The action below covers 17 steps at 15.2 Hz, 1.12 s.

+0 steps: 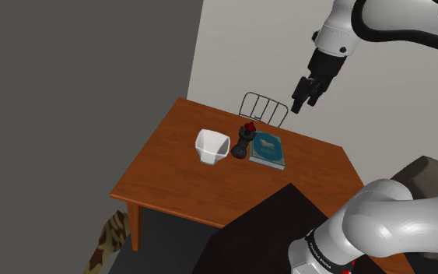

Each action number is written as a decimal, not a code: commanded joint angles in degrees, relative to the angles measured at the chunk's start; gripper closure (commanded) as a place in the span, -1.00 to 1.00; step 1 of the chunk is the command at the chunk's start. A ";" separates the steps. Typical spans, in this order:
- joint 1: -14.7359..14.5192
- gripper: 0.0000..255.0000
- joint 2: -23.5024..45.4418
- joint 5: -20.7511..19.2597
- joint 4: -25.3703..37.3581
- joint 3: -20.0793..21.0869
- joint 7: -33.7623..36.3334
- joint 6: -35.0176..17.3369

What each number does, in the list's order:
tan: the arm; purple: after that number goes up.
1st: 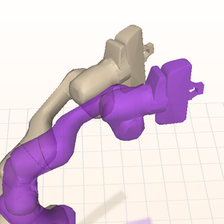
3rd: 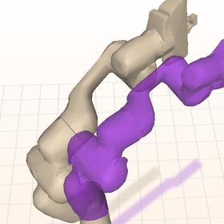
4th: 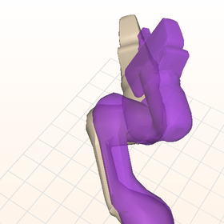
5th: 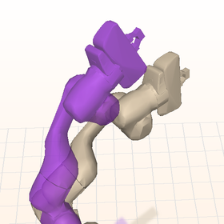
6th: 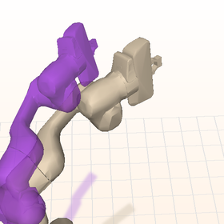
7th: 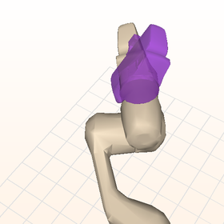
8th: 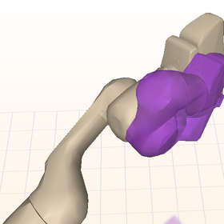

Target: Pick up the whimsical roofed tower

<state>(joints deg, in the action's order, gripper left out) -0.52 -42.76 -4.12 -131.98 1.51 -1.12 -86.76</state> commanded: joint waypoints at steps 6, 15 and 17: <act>0.23 -1.00 2.17 -3.47 -3.93 -6.76 -10.11 -7.90; -0.27 -1.00 13.33 -6.40 -4.59 -18.92 -28.42 -22.75; -0.80 -1.00 16.93 -6.01 -3.61 -21.58 -32.72 -25.88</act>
<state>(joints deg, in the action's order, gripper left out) -0.96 -27.28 -10.36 -135.76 -19.04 -31.85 -111.01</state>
